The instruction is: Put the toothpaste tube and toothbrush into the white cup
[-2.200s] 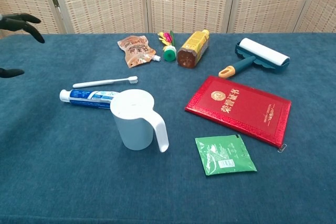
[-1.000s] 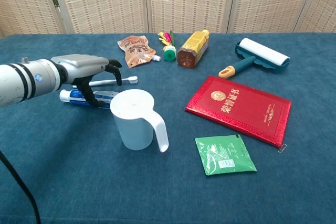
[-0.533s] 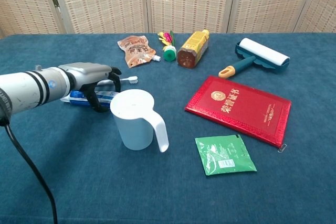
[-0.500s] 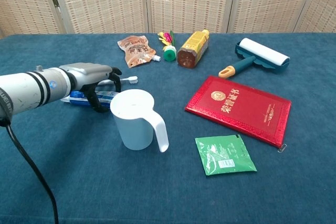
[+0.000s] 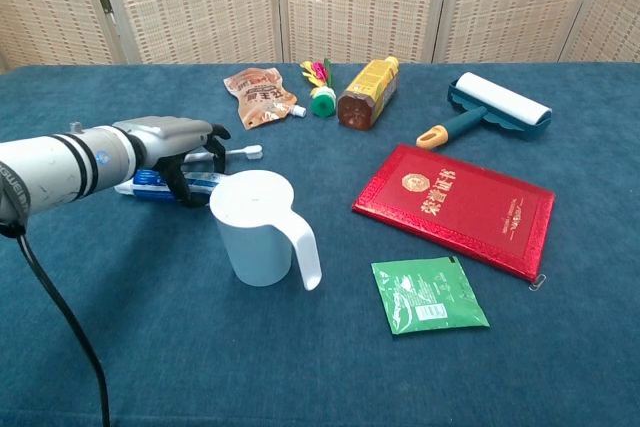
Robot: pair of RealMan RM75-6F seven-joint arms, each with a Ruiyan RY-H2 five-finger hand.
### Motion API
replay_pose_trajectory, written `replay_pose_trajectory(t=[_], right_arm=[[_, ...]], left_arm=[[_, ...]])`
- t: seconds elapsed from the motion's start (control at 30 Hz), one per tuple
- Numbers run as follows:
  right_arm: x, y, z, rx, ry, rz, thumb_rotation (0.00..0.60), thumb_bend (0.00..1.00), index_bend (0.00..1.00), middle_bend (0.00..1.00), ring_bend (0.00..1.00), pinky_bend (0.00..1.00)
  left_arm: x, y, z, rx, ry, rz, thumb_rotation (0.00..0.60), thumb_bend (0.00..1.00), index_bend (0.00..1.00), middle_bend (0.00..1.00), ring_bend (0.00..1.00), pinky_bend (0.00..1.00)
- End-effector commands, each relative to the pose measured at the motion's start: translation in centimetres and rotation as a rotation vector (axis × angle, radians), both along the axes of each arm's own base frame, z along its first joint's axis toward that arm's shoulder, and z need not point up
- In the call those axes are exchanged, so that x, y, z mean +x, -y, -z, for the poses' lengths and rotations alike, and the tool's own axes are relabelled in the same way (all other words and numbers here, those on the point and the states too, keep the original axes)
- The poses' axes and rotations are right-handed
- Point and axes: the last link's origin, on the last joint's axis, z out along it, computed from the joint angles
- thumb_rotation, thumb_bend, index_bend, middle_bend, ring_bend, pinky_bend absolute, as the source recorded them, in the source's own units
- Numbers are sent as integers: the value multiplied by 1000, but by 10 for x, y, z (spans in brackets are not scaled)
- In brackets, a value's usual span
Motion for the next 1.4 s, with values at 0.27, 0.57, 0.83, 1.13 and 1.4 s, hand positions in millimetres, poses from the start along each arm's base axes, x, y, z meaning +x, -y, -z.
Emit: replay_pose_trajectory(t=[0.27,0.57,0.83,1.13,1.4], right_arm=[[0,-2,-2,-10,4,0,600,309,174,280,238,238],[2,0,-2,-4,4,-10,600,309,174,280,238,238],[5,3,-1,-1,2,-15,600,308,174,280,238,238],[10,8,2,9,-2,-35,600,308,174,280,238,238],[11,9,4,14,-8,-30,600,309,174,280,238,238]], left_arm=[[-1,-6,-31,74,146,-10,600,461,628,123,30,136],[-8,-13,-83,100,406,-99,600,469,645,128,32,136],[-11,-3,-120,72,657,-153,600,469,660,140,32,136],[15,31,-139,-90,887,-101,600,469,654,145,33,136],[36,51,-149,-175,916,1,600,469,652,145,33,136]])
